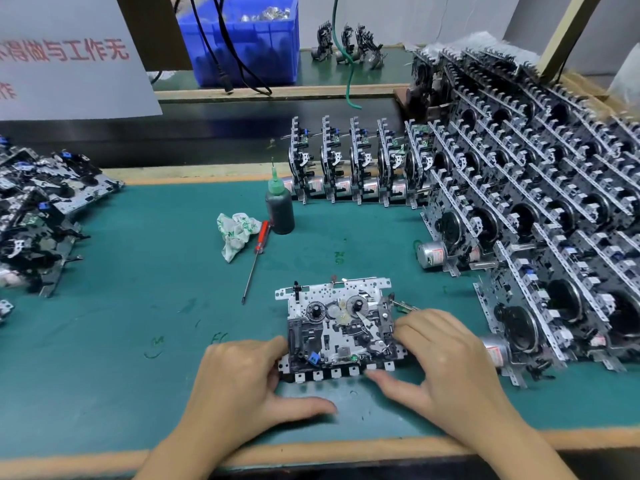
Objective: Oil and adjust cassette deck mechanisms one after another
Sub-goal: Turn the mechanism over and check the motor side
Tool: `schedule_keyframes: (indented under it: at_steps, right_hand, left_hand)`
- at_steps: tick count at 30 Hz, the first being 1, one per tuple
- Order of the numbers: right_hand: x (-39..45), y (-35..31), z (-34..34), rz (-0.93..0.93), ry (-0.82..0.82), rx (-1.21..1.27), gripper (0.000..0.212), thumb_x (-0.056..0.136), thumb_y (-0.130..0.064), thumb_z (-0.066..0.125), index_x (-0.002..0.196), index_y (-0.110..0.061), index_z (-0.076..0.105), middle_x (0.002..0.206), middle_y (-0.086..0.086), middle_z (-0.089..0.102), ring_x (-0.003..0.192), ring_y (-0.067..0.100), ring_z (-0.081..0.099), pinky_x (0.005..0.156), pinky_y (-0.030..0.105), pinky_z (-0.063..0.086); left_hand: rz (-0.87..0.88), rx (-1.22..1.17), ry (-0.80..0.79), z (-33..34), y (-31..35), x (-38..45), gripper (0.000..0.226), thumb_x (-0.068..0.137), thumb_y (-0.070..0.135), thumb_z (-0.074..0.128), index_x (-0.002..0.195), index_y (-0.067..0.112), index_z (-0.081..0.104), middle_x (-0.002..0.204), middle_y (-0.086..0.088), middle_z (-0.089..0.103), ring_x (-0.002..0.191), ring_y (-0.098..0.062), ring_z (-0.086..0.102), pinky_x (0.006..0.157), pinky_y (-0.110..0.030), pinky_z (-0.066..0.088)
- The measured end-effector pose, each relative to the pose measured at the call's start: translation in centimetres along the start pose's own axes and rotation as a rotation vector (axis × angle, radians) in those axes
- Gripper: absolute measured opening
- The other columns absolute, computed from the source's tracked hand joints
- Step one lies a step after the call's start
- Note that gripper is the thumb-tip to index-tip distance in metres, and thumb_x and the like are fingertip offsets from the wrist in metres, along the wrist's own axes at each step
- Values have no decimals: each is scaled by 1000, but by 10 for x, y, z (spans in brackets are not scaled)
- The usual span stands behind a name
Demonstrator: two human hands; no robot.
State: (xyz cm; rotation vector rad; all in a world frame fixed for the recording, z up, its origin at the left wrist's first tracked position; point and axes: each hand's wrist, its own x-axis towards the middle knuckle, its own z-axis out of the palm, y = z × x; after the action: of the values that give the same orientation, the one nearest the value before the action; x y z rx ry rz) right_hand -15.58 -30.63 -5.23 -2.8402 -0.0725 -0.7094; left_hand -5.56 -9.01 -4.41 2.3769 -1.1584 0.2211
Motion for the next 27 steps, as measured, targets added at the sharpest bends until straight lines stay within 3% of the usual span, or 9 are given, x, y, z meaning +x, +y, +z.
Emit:
schedule_keyframes:
  at_steps: [4, 6, 11, 14, 17, 20, 22, 24, 27]
  right_hand:
    - [4, -5, -11, 74, -61, 299, 48, 86, -58, 48, 71, -13, 57, 70, -5, 54, 68, 12, 49, 68, 26, 40]
    - [8, -12, -18, 145, -58, 487, 50, 89, -62, 41, 66, -18, 51, 66, -8, 49, 65, 10, 45, 63, 28, 40]
    - [22, -28, -24, 456, -109, 819, 54, 77, -64, 47, 48, -19, 53, 50, 4, 50, 48, 1, 43, 53, 13, 32]
    - [30, -33, -22, 552, -176, 895, 57, 72, -68, 50, 42, -19, 54, 41, -3, 48, 44, 0, 44, 52, 10, 33]
    - [37, -31, -21, 611, -217, 888, 64, 69, -71, 53, 41, -14, 53, 39, 0, 47, 42, 6, 47, 53, 13, 38]
    - [35, -27, -21, 575, -226, 656, 75, 65, -82, 39, 55, -10, 53, 49, 9, 50, 45, 11, 43, 55, 26, 38]
    - [31, -22, -22, 530, -181, 468, 67, 60, -85, 39, 66, -20, 51, 60, -4, 54, 52, 8, 45, 54, 24, 34]
    - [29, -21, -22, 481, -171, 517, 50, 56, -79, 53, 81, -35, 49, 83, -20, 57, 75, 0, 53, 64, 16, 39]
    - [30, -25, -14, 358, -237, 701, 47, 61, -58, 68, 102, -44, 52, 107, -23, 55, 106, 0, 52, 85, 9, 35]
  left_hand:
    - [-166, -240, 66, -7, 5, 0, 67, 72, 87, 33, 59, 23, 49, 43, 2, 37, 40, -9, 32, 43, -15, 25]
    - [-241, -409, 138, -10, 7, -1, 57, 77, 84, 33, 59, 32, 47, 44, -2, 35, 41, -8, 24, 43, -22, 26]
    - [-461, -598, 256, -18, 17, 3, 71, 75, 72, 43, 45, 9, 29, 34, -1, 22, 37, -11, 21, 45, -37, 23]
    - [-568, -606, 190, -22, 15, 11, 78, 69, 75, 40, 40, 5, 21, 34, 0, 20, 39, -14, 21, 47, -33, 21]
    - [-599, -502, 79, -28, 10, 18, 83, 67, 80, 32, 41, 1, 26, 32, -7, 26, 37, -18, 28, 52, -37, 34]
    - [-587, -183, 47, -33, 8, 21, 83, 70, 81, 18, 48, 4, 39, 43, -11, 45, 42, -21, 44, 54, -35, 40]
    - [-509, 14, 146, -37, 8, 23, 71, 73, 79, 18, 52, 17, 45, 49, 5, 50, 52, -10, 48, 49, -29, 35]
    - [-362, -56, 216, -40, 10, 27, 47, 77, 73, 33, 65, 32, 54, 69, 21, 56, 72, -4, 53, 59, -27, 39]
    - [-117, -332, 184, -40, 17, 36, 23, 78, 57, 54, 87, 39, 64, 91, 20, 59, 95, -2, 52, 83, -15, 38]
